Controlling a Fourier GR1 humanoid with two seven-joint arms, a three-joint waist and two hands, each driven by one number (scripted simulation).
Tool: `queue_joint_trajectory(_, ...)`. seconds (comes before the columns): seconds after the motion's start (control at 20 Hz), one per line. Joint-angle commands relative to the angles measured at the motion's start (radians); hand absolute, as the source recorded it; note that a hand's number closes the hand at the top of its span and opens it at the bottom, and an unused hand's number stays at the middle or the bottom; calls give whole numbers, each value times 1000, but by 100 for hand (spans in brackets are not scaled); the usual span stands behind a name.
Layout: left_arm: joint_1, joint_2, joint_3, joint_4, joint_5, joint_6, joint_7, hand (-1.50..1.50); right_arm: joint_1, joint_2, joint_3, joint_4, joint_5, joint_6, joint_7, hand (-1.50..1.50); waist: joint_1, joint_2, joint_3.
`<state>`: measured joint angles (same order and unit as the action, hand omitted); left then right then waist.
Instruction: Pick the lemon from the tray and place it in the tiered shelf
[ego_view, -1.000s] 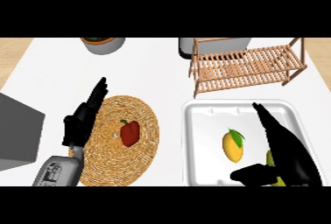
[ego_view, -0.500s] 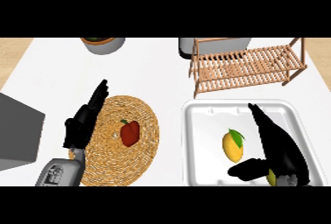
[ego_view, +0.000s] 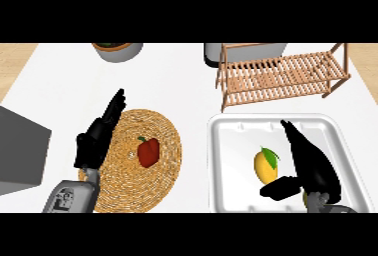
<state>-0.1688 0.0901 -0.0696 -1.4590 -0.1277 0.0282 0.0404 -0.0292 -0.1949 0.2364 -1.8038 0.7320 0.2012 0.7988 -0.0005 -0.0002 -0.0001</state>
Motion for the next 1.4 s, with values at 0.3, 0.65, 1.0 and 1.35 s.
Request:
queue_joint_trajectory(0.3,57,17,26,-35,16,-71,-18,0,49,49,9,19,49,7,-57,-150,1,-1,0)
queue_joint_trajectory(0.65,52,16,52,-63,11,-72,4,0,44,53,-37,65,34,26,-123,150,0,-1,0)
queue_joint_trajectory(1.0,-34,9,74,42,-2,-60,-26,0,95,43,79,64,179,-20,-167,150,-3,0,0)
queue_joint_trajectory(1.35,-6,4,74,17,-7,-58,-18,0,63,97,134,78,225,-43,-204,150,0,-1,0)
